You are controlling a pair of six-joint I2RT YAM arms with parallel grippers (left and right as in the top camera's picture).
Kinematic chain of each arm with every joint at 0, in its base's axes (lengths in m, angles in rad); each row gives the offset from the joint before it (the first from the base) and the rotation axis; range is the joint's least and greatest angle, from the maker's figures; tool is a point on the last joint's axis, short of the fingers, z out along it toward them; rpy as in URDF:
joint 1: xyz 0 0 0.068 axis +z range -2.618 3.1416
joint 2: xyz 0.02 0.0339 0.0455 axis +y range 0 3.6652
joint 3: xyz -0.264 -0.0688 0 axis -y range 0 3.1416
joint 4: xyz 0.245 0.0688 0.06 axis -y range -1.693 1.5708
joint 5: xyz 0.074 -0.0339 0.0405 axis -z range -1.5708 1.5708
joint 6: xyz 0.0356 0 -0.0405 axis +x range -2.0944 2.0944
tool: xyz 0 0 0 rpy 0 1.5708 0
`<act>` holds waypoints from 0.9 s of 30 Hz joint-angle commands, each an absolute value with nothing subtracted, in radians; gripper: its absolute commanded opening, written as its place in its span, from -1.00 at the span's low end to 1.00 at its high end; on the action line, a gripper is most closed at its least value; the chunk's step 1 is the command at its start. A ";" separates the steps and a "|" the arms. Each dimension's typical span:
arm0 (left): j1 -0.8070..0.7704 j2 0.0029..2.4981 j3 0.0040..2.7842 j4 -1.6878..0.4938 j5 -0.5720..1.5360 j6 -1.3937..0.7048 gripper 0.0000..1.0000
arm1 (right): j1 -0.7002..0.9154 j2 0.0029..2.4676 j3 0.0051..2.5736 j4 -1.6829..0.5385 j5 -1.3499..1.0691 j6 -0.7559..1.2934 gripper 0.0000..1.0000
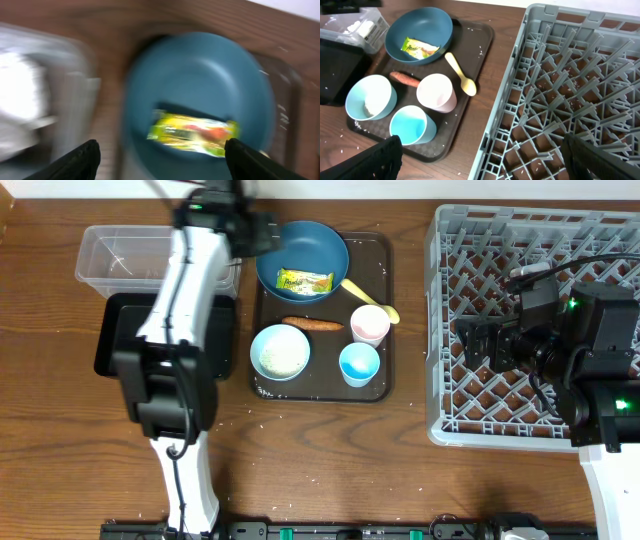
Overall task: Sort waste into correct bins and load items into the dishwasher rack
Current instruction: 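Reach left gripper to plate and grasp yellow snack wrapper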
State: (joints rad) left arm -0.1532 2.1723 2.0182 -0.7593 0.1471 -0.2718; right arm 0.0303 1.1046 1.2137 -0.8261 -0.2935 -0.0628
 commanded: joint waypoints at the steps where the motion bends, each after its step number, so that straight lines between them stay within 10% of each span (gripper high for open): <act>1: -0.212 2.214 2.025 -0.730 0.091 -0.249 0.66 | 0.027 1.106 1.230 -0.827 -0.304 -0.076 0.99; 23: -0.292 2.471 2.023 -0.645 -0.091 -0.582 0.66 | 0.027 1.125 1.229 -0.849 -0.303 -0.076 0.98; 27: -0.292 2.471 2.023 -0.646 -0.091 -0.582 0.05 | 0.027 1.137 1.229 -0.849 -0.303 -0.076 0.99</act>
